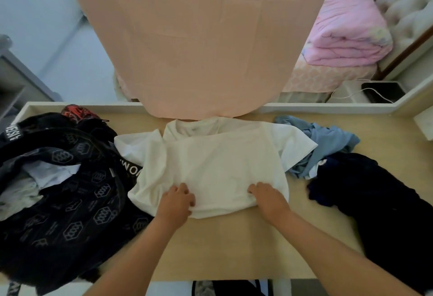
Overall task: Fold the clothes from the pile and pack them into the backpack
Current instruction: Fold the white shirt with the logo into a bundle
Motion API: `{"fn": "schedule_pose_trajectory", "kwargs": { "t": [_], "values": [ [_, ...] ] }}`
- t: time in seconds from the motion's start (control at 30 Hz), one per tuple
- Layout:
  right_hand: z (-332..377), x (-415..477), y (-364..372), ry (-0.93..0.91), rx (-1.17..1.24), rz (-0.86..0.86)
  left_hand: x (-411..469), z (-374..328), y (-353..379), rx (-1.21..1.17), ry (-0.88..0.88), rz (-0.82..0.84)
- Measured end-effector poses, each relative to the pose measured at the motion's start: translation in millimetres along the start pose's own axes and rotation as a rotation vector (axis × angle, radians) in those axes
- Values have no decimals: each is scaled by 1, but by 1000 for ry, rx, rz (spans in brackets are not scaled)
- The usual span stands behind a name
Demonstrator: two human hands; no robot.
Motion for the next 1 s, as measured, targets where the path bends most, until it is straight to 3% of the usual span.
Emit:
{"fn": "schedule_pose_trajectory", "kwargs": {
  "t": [0.07,0.17,0.23,0.3,0.37,0.4,0.5,0.6,0.67,0.8,0.9,1.0],
  "values": [
    [0,0,1,12,105,100,4,-2,0,129,10,175],
    [9,-4,7,-133,212,359,9,-13,-6,310,36,576],
    [10,-6,-3,-165,352,325,18,-32,-15,282,70,656],
    [-2,1,-28,-190,440,-44,31,-60,-28,67,113,481],
    [-27,9,-56,-143,344,-426,46,-89,-41,-172,180,173],
    [-43,15,-67,-77,274,-520,51,-102,-46,-224,240,44],
    [-88,32,-91,142,274,-434,71,-129,-46,-145,321,-82],
    [-139,39,-92,405,490,-130,90,-125,-36,-3,232,105],
    [-167,36,-83,454,436,-8,98,-119,-32,48,212,157],
    [-214,39,-74,342,149,-56,112,-123,-42,109,175,30],
    [-247,48,-73,393,-22,-34,123,-131,-45,128,136,52],
    [-257,55,-81,441,41,-125,131,-140,-51,191,39,93]
  ]
}}
Point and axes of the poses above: each hand's wrist, its own x-axis towards the middle knuckle, its own y-axis out of the palm, z = x × y, the point moved 3 cm from there along x, towards the middle knuckle, and after that the axes turned 4 degrees about x, right-handed, at the moved point
